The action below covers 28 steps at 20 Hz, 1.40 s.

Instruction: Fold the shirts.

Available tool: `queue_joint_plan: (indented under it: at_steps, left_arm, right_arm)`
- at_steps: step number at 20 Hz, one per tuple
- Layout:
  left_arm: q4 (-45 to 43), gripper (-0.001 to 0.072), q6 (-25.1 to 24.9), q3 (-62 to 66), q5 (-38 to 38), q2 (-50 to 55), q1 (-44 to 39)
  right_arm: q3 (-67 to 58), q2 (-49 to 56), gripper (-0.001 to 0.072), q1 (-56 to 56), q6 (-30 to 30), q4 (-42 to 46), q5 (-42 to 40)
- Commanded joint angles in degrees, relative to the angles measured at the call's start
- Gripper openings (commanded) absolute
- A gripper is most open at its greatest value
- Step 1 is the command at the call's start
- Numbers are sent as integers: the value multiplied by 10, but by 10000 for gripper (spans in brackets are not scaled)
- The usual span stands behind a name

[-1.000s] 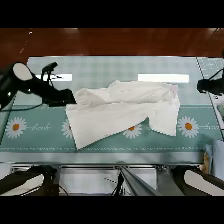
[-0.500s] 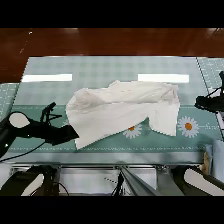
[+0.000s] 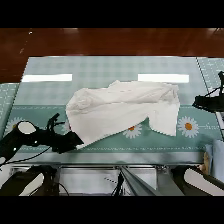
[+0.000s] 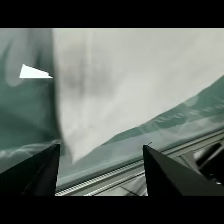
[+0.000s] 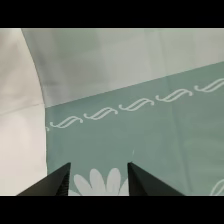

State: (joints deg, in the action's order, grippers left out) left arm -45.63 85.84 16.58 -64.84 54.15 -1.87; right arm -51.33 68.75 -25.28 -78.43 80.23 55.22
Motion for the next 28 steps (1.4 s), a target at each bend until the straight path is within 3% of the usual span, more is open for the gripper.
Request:
queue_joint_plan:
  at_steps: [1,3,5,6,10,13,15,20,27,28]
  left_arm:
    - [97,624,-56,-9,96,71,-23]
    - [149,588,-88,-9,121,127,-50]
    - [159,89,-99,-9,127,168,-55]
    - [159,26,-110,-9,128,174,-55]
    - [159,26,-118,-9,123,165,-55]
    - [159,26,-120,-9,121,154,-55]
    - [159,26,-119,-9,121,146,-55]
    - [159,26,-120,-9,118,143,-55]
    - [159,27,-122,-9,117,143,-55]
    - [159,26,-122,-9,117,143,-55]
  right_arm:
    - [0,0,457,0,1,-4,5]
    - [0,0,457,0,1,-4,5]
    - [0,0,468,0,3,-1,9]
    - [0,0,484,0,3,0,8]
    - [0,6,484,-9,5,5,-7]
    - [0,35,500,-52,48,-114,-5]
    - [0,63,554,-78,72,-207,-3]
    - [0,144,550,-78,116,-346,-3]
    - [0,200,526,-51,126,-377,-68]
    - [0,207,455,-38,127,-377,-71]
